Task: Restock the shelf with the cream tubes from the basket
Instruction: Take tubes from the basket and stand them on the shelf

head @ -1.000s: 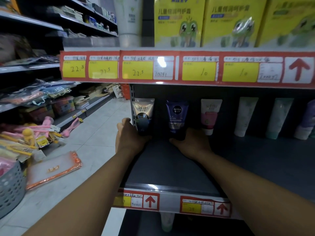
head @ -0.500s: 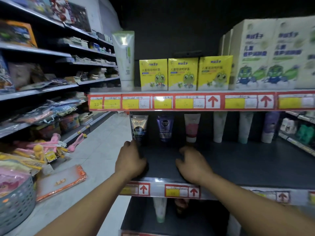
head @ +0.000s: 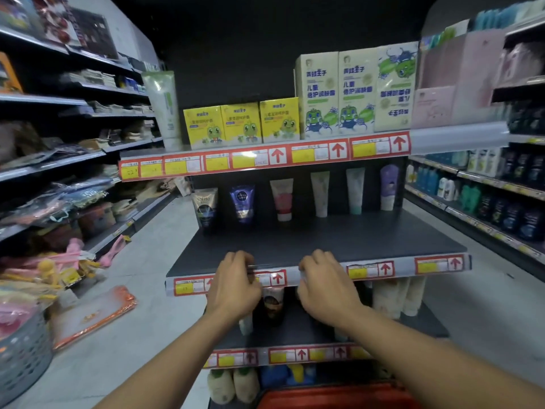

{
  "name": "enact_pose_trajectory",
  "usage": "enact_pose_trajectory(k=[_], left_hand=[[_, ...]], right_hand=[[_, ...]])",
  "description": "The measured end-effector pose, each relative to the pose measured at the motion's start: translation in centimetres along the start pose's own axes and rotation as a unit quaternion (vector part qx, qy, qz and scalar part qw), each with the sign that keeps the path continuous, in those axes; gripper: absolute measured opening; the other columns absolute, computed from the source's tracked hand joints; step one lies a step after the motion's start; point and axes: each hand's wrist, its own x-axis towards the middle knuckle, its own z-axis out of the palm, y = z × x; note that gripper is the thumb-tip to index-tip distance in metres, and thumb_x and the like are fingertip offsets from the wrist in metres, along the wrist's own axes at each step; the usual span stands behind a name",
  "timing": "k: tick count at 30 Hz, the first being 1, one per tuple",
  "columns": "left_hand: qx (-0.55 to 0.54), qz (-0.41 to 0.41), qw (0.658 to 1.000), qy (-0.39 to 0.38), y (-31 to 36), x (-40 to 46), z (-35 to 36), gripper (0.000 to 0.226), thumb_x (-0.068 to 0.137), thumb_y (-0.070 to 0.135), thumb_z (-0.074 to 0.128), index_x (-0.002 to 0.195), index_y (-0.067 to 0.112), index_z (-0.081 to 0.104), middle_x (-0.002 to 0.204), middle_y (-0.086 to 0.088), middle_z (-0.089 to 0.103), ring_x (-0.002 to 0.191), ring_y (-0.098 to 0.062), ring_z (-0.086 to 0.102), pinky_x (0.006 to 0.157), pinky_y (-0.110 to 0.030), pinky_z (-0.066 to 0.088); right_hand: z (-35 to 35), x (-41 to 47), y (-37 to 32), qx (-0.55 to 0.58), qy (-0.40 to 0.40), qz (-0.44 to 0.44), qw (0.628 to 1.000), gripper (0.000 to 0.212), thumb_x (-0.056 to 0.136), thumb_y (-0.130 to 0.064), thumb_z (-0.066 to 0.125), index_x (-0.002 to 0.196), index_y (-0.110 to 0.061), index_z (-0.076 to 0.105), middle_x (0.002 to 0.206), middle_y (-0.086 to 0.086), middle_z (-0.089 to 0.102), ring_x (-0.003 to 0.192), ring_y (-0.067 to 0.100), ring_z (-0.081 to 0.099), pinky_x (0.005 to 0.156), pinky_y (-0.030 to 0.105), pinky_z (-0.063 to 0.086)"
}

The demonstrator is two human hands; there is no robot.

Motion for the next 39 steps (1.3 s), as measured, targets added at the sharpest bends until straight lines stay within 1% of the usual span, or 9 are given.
enact_pose_trajectory(k=[5, 9, 14, 17, 20, 24, 30, 34, 39], left_hand=[[0.024, 0.019, 0.999, -0.025, 1.4, -3.7, 2.2, 0.041, 0.084, 0.024, 0.072, 0.122, 0.026, 0.058, 0.125, 0.004, 0.058, 0.116, -0.02, 0.058, 0.091, -0.035, 0.053], [0.019, 0.033, 0.998, -0.057, 1.8, -6.6, 4.8, 0.035, 0.081, 0.027, 0.07, 0.112, 0.03, 0.056, 0.117, 0.008, 0.055, 0.11, -0.018, 0.057, 0.086, -0.038, 0.054], [0.03, 0.035, 0.992, -0.116, 1.3, -9.3, 7.9, 0.048, 0.084, 0.028, 0.069, 0.131, 0.026, 0.057, 0.129, 0.005, 0.054, 0.12, -0.019, 0.057, 0.095, -0.037, 0.051], [0.032, 0.034, 0.989, -0.137, 0.5, -10.7, 9.9, 0.05, 0.083, 0.026, 0.069, 0.132, 0.024, 0.058, 0.129, 0.003, 0.057, 0.122, -0.02, 0.057, 0.1, -0.037, 0.05], [0.038, 0.031, 0.986, -0.16, -0.2, -11.8, 11.9, 0.045, 0.083, 0.024, 0.067, 0.127, 0.022, 0.059, 0.123, 0.001, 0.058, 0.12, -0.021, 0.057, 0.097, -0.037, 0.05], [0.04, 0.011, 0.98, -0.194, -1.3, -13.4, 14.6, 0.034, 0.083, 0.025, 0.068, 0.116, 0.023, 0.059, 0.119, 0.0, 0.06, 0.115, -0.023, 0.058, 0.093, -0.036, 0.05], [0.022, -0.035, 0.963, -0.268, -3.6, -16.2, 19.1, 0.04, 0.079, 0.023, 0.071, 0.118, 0.022, 0.06, 0.117, -0.001, 0.064, 0.109, -0.025, 0.063, 0.089, -0.034, 0.051], [0.01, -0.071, 0.946, -0.315, -5.2, -17.6, 21.8, 0.04, 0.077, 0.019, 0.069, 0.117, 0.023, 0.062, 0.116, 0.0, 0.066, 0.108, -0.024, 0.064, 0.085, -0.034, 0.054], [0.018, -0.113, 0.926, -0.36, -6.9, -19.1, 25.1, 0.041, 0.077, 0.018, 0.071, 0.117, 0.022, 0.063, 0.118, 0.001, 0.065, 0.112, -0.022, 0.063, 0.09, -0.031, 0.05]], right_hand=[[-0.1, -5.0, 2.6, -0.032, -0.045, 0.016, 0.998, 0.029, 0.086, -0.029, 0.056, 0.11, -0.015, 0.062, 0.112, 0.004, 0.056, 0.11, 0.025, 0.051, 0.097, 0.036, 0.047], [0.6, -9.0, 4.6, -0.041, -0.088, 0.044, 0.994, 0.031, 0.09, -0.031, 0.053, 0.118, -0.017, 0.059, 0.118, 0.002, 0.053, 0.111, 0.023, 0.048, 0.092, 0.035, 0.047], [1.7, -12.9, 7.6, -0.083, -0.18, 0.055, 0.979, 0.03, 0.091, -0.033, 0.054, 0.116, -0.016, 0.056, 0.116, 0.005, 0.051, 0.112, 0.027, 0.049, 0.093, 0.039, 0.046], [2.7, -14.8, 9.8, -0.102, -0.25, 0.074, 0.96, 0.035, 0.093, -0.032, 0.055, 0.122, -0.013, 0.056, 0.125, 0.01, 0.052, 0.118, 0.03, 0.048, 0.098, 0.04, 0.046], [4.1, -16.5, 11.7, -0.097, -0.292, 0.097, 0.946, 0.037, 0.093, -0.029, 0.055, 0.125, -0.012, 0.055, 0.131, 0.013, 0.052, 0.121, 0.031, 0.049, 0.098, 0.037, 0.046], [6.6, -18.3, 13.3, -0.097, -0.343, 0.126, 0.926, 0.04, 0.092, -0.035, 0.055, 0.125, -0.012, 0.054, 0.131, 0.013, 0.052, 0.123, 0.032, 0.049, 0.099, 0.039, 0.046], [11.6, -20.9, 14.2, -0.071, -0.419, 0.156, 0.892, 0.05, 0.087, -0.033, 0.056, 0.132, -0.012, 0.054, 0.135, 0.016, 0.052, 0.127, 0.035, 0.049, 0.104, 0.045, 0.049], [15.1, -22.5, 14.1, -0.062, -0.452, 0.157, 0.876, 0.051, 0.085, -0.032, 0.054, 0.132, -0.013, 0.054, 0.134, 0.016, 0.054, 0.126, 0.034, 0.05, 0.105, 0.043, 0.048], [18.8, -24.5, 14.9, -0.047, -0.492, 0.178, 0.851, 0.044, 0.093, -0.03, 0.056, 0.133, -0.011, 0.055, 0.137, 0.015, 0.054, 0.127, 0.033, 0.051, 0.103, 0.038, 0.045]])
